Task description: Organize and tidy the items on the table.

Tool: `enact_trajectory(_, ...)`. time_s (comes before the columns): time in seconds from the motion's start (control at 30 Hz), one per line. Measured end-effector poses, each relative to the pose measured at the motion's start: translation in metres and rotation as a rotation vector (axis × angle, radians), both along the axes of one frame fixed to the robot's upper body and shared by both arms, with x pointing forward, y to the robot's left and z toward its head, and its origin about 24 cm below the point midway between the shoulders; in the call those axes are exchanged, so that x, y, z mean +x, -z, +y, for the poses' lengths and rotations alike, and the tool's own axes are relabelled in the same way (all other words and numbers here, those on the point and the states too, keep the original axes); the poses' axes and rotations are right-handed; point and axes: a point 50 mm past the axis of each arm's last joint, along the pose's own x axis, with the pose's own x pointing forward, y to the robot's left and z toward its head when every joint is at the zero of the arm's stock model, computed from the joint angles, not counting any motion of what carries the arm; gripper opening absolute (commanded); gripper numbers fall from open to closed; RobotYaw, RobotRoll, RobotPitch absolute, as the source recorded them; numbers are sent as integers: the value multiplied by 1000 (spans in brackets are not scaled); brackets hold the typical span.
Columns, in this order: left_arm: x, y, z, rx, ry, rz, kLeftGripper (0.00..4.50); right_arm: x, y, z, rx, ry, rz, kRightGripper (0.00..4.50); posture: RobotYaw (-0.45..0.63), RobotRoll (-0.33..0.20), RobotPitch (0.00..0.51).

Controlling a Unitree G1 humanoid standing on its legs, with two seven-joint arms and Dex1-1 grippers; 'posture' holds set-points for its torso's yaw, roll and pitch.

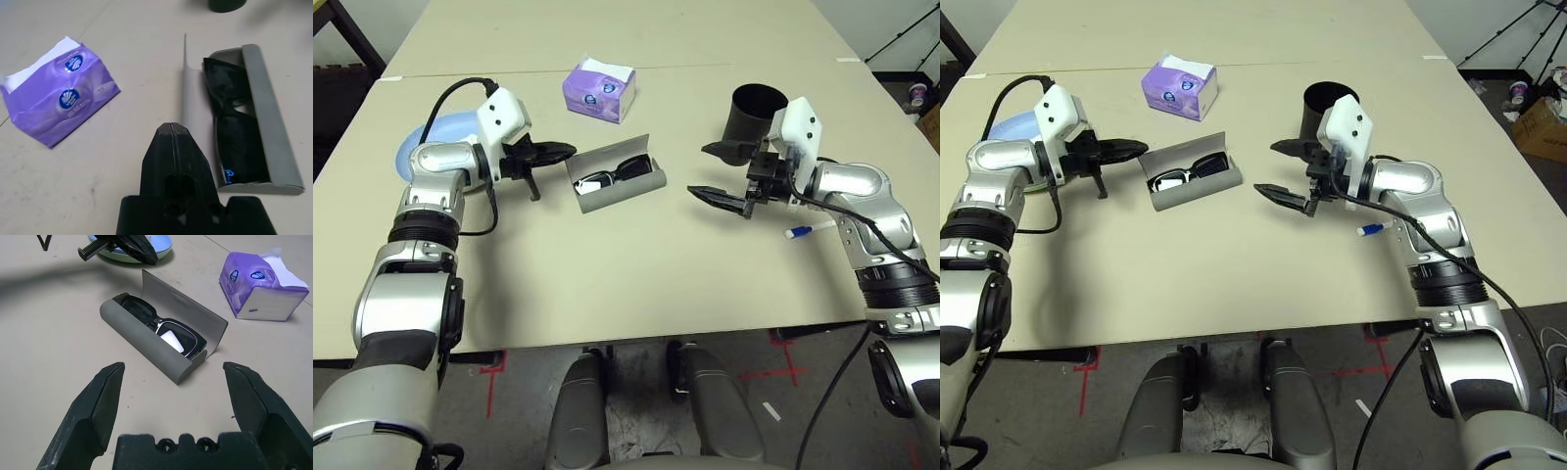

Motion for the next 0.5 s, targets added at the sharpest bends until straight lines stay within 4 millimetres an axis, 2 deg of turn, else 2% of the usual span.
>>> enact_trajectory(0.5,4,13,5,87,-97,27,26,-3,-6,4,10,-4,-16,4500,-103,0,213)
